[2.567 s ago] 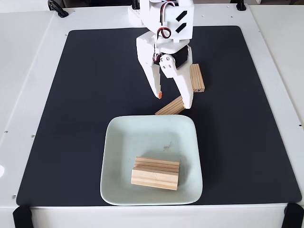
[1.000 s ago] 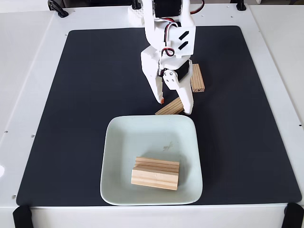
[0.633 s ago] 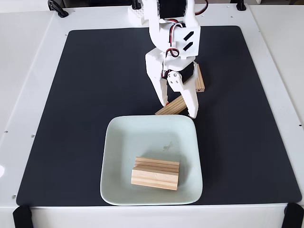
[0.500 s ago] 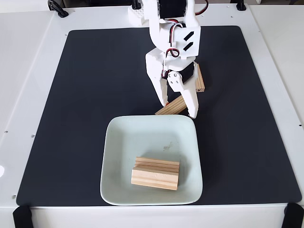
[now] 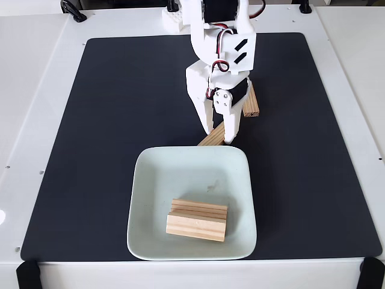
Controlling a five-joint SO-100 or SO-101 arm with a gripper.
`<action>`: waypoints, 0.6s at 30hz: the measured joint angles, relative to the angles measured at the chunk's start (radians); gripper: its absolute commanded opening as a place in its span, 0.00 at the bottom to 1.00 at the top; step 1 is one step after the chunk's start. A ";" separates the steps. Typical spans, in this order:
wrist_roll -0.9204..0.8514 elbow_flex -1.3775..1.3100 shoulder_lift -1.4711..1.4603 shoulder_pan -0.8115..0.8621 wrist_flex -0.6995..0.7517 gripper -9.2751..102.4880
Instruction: Pick up the wooden block and place them on the plate.
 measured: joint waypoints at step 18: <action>-0.002 0.186 0.137 -0.038 -0.011 0.08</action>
